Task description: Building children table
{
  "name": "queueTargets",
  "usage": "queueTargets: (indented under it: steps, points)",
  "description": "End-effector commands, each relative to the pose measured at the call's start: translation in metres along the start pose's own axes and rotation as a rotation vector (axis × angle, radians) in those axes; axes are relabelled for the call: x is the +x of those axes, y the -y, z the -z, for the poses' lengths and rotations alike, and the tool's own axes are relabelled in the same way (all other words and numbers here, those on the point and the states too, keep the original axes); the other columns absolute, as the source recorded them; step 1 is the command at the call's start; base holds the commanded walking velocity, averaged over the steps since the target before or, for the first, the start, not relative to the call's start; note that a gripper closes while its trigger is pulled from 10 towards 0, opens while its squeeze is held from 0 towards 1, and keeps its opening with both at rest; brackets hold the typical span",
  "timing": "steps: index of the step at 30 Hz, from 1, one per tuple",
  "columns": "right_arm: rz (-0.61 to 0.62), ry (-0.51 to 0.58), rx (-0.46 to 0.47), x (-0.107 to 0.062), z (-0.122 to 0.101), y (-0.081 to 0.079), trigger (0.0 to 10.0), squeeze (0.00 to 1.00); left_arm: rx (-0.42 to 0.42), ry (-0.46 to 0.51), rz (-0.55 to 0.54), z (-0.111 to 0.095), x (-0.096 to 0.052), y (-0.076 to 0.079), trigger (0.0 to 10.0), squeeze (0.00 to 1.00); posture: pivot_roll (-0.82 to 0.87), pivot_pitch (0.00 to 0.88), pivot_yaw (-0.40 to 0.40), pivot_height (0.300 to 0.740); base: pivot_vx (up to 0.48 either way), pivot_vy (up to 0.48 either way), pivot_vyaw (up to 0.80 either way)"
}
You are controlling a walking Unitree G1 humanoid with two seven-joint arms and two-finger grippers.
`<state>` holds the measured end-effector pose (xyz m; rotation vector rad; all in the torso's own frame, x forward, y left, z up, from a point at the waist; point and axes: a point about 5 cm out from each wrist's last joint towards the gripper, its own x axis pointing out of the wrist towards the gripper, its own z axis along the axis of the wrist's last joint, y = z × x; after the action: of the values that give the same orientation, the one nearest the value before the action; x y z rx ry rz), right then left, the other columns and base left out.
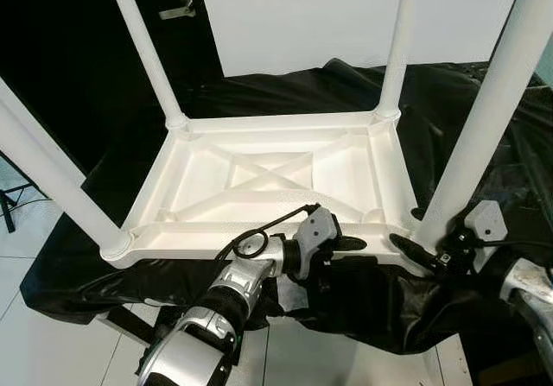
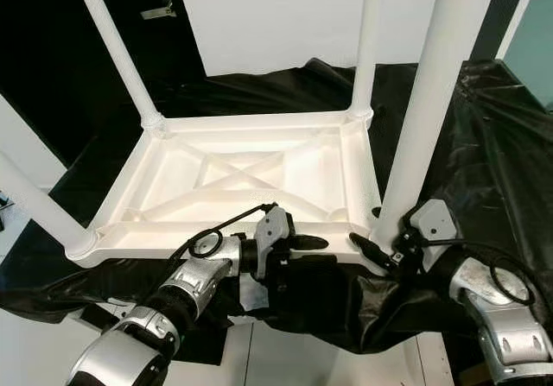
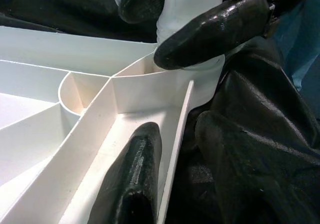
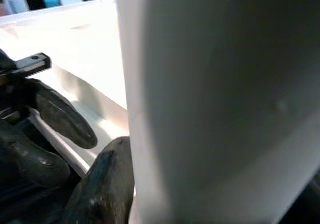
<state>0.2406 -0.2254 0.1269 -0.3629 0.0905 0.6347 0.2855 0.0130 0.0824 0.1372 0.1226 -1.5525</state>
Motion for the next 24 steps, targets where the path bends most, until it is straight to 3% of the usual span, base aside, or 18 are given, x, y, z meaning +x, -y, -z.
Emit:
queueTargets:
  steps: [1, 2, 3, 6, 8, 9, 14, 24]
  points:
    - [0.021, -0.115, 0.04, -0.003, 0.022, -0.003, 0.0, 0.0, -0.086, -0.114, 0.114, 0.028, -0.001, 0.019, 10.0, 0.0, -0.19, 0.002, 0.082, 0.74, 0.0, 0.0, 0.0]
    - [0.192, -0.087, 0.066, 0.009, 0.025, -0.008, 0.0, 0.0, -0.085, -0.113, 0.114, 0.028, -0.001, 0.019, 10.0, 0.0, -0.19, 0.0, 0.079, 0.74, 0.0, 0.0, 0.0]
    - [0.377, -0.053, 0.09, 0.023, 0.025, -0.026, 0.0, 0.0, -0.085, -0.111, 0.113, 0.027, 0.0, 0.018, 10.0, 0.0, -0.19, 0.001, 0.08, 0.74, 0.0, 0.0, 0.0]
    - [0.377, -0.053, 0.09, 0.023, 0.025, -0.026, 0.0, 0.0, -0.085, -0.111, 0.113, 0.027, 0.0, 0.018, 10.0, 0.0, -0.19, 0.001, 0.08, 0.74, 0.0, 0.0, 0.0]
    - [0.711, -0.011, 0.201, 0.033, 0.019, -0.044, 0.0, 0.0, -0.083, -0.108, 0.11, 0.026, 0.001, 0.018, 10.0, 0.0, -0.18, 0.0, 0.078, 0.74, 0.0, 0.0, 0.0]
    - [0.79, -0.01, 0.236, 0.032, 0.019, -0.044, 0.0, 0.0, -0.083, -0.107, 0.109, 0.026, 0.001, 0.018, 10.0, 0.0, -0.18, 0.0, 0.079, 0.74, 0.0, 0.0, 0.0]
    - [0.856, -0.028, 0.261, 0.029, 0.022, -0.035, 0.0, 0.0, -0.084, -0.111, 0.107, 0.027, 0.001, 0.018, 10.0, 0.0, -0.17, 0.0, 0.076, 0.74, 0.0, 0.0, 0.0]
    - [0.877, -0.031, 0.232, 0.036, 0.019, -0.041, 0.0, 0.0, -0.086, -0.11, 0.102, 0.027, 0.0, 0.018, 10.0, 0.0, -0.17, 0.0, 0.075, 0.74, 0.0, 0.0, 0.0]
